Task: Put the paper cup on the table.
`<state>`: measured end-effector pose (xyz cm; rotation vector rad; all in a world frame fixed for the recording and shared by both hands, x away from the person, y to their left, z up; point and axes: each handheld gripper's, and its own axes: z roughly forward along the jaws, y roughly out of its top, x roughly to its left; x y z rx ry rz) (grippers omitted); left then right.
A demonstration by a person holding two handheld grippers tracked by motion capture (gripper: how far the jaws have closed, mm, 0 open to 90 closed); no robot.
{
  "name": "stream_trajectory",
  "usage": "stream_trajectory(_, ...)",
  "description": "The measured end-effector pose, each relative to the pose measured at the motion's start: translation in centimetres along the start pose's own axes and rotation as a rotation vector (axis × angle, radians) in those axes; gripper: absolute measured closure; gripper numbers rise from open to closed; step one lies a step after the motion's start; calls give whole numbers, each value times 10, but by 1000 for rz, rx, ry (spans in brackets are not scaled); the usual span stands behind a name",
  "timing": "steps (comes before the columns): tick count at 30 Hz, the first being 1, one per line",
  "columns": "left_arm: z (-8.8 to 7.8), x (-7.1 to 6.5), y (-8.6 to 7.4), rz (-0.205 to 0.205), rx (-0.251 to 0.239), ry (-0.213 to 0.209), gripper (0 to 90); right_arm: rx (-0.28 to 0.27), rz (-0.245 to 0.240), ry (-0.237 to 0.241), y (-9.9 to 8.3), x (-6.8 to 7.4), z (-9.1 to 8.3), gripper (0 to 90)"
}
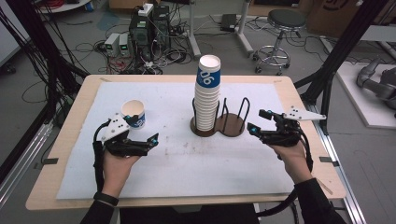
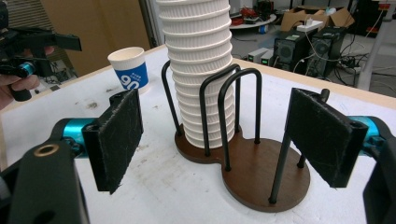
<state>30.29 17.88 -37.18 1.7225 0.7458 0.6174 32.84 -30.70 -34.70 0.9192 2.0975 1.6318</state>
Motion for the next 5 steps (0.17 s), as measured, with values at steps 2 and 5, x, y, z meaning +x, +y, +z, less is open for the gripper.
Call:
stream_trajectory(2,2,0,0,-9,11,-9,39,1,-4,-2,0,-1,0,194)
stream_trajectory(5,5,-2,2,6,25,-6,39,5,-1,1,-1,-2,1,194)
